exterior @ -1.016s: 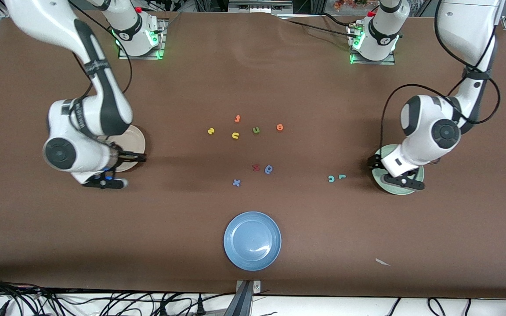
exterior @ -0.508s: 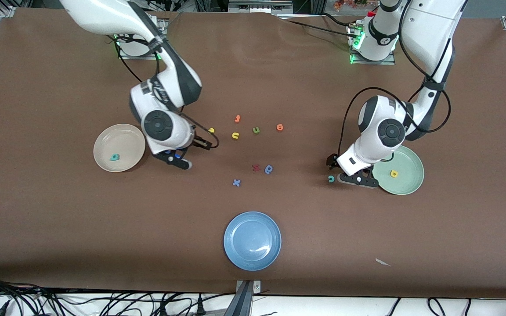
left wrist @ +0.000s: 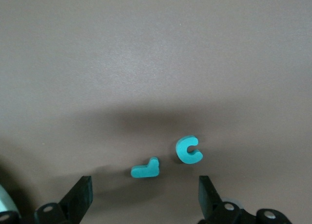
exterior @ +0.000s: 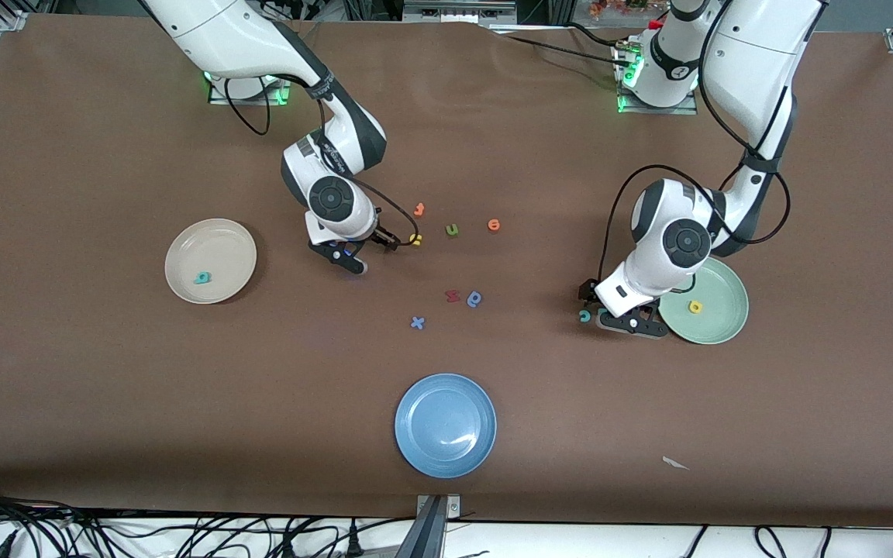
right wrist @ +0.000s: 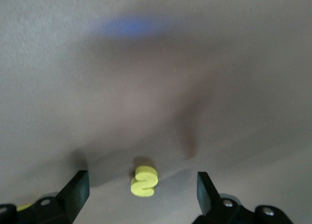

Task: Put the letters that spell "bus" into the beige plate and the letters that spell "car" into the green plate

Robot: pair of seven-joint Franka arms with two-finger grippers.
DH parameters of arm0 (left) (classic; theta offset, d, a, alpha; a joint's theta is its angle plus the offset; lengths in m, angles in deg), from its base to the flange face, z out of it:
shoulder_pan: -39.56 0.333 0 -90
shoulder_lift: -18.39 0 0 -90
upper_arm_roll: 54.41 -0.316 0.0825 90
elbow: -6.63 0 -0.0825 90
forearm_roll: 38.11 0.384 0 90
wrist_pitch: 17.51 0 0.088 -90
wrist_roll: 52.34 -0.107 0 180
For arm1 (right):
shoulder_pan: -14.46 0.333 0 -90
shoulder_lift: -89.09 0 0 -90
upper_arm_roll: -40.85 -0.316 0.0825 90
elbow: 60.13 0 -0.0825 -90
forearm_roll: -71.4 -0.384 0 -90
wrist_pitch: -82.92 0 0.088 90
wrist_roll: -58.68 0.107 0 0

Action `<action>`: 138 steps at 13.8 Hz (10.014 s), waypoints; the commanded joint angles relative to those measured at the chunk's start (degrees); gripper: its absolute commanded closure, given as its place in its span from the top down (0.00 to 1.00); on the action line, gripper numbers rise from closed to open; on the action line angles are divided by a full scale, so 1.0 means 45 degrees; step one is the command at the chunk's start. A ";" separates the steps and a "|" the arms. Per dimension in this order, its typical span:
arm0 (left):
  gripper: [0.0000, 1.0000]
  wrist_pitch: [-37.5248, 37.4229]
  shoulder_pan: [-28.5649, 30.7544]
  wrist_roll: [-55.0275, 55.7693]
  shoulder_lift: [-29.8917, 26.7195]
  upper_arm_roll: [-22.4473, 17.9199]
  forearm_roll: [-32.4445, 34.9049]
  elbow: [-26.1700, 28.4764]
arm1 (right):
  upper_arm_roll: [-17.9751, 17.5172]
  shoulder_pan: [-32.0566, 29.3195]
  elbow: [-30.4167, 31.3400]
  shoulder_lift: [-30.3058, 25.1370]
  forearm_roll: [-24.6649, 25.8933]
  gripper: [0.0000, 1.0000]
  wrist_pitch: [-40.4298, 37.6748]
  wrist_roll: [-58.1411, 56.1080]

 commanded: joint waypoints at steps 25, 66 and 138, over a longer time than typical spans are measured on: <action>0.59 0.1004 -0.0123 -0.0007 0.0802 -0.0263 0.0779 -0.0093 | 0.1144 -0.0217 -0.2426 -0.1298 -0.0145 0.14 -0.4676 -0.1709; 0.18 -0.0910 0.2709 -0.4091 -0.1172 -0.0575 0.2478 0.0628 | -0.0453 0.1482 -0.2099 0.0460 -0.0067 0.99 -0.0232 0.1407; 0.29 -0.2316 0.0637 0.0213 -0.0232 -0.0224 0.1052 -0.1480 | 0.6188 -0.1624 -0.1056 -0.1591 0.0597 1.00 -0.4429 -1.3221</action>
